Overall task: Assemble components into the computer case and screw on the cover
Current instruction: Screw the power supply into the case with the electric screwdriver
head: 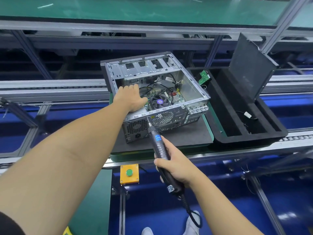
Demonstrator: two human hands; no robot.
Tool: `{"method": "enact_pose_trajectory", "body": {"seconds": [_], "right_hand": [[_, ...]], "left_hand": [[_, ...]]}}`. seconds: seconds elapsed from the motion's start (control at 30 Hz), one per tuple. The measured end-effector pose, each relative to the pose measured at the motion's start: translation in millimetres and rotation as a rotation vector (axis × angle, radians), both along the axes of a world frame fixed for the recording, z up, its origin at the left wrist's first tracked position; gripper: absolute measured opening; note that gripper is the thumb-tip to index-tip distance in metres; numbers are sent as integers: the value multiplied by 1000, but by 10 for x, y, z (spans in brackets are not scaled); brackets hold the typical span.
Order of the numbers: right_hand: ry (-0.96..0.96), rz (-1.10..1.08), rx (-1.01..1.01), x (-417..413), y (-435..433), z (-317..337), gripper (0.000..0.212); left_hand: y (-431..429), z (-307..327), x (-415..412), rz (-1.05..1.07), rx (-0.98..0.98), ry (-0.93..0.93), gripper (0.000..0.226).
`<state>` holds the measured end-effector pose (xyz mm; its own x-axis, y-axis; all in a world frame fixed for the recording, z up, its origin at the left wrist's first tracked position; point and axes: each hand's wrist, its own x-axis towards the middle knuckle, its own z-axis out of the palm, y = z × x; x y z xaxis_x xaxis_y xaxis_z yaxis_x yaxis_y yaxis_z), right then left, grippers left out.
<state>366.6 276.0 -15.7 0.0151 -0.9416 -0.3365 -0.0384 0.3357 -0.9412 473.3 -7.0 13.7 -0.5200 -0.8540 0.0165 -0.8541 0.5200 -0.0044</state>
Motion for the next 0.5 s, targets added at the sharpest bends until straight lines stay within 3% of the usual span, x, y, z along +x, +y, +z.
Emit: {"method": "enact_pose_trajectory", "body": {"seconds": [0.2,0.37,0.5], "right_hand": [[-142,66,-12,-121,161,-48,77],[-208,-11,-58,-260,134,1,80],[-291,-85,-78,-414,68,121,83]], "left_hand": [[62,-3,4,57,-5,45,60],[138,53,17,-24,79,195,64],[371,61,-9,-47,156,187,61]]}}
